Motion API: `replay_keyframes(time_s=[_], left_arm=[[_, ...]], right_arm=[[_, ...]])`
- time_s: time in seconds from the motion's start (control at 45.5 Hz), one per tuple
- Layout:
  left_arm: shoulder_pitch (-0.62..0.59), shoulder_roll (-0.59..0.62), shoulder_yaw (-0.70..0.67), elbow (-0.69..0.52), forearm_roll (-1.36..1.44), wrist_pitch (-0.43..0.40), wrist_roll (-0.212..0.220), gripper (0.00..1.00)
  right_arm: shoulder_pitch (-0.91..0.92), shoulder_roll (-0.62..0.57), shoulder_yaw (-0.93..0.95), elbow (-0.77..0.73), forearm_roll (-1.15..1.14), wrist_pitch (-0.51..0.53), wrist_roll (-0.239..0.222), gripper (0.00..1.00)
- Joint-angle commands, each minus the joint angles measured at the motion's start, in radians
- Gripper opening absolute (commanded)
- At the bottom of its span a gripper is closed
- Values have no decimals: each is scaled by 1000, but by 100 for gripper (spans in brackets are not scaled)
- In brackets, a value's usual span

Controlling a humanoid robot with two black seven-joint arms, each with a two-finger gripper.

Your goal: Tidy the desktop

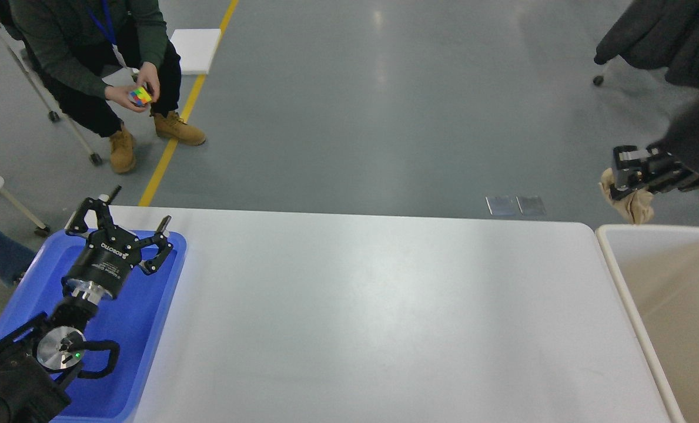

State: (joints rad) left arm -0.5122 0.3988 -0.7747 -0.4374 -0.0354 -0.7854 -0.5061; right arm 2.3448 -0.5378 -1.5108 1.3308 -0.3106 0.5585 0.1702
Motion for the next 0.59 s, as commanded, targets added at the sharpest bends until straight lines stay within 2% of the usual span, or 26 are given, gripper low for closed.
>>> replay_keyframes(time_s=[0.0, 0.11, 0.242, 0.373, 0.571], left_arm=[[0, 0, 0, 0, 0, 0, 0, 99], [0, 0, 0, 0, 0, 0, 1, 99], [0, 0, 0, 0, 0, 0, 0, 99], [0, 0, 0, 0, 0, 0, 0, 99], [0, 0, 0, 0, 0, 0, 0, 99]], right_arm=[[-280, -218, -5, -329, -18, -17, 2, 15], [-487, -318, 99, -536, -16, -17, 2, 17], [-815, -381, 361, -752, -16, -17, 2, 19], [-1039, -398, 584, -883, -15, -20, 0, 19], [-1288, -381, 809, -1041, -1, -58, 0, 19]])
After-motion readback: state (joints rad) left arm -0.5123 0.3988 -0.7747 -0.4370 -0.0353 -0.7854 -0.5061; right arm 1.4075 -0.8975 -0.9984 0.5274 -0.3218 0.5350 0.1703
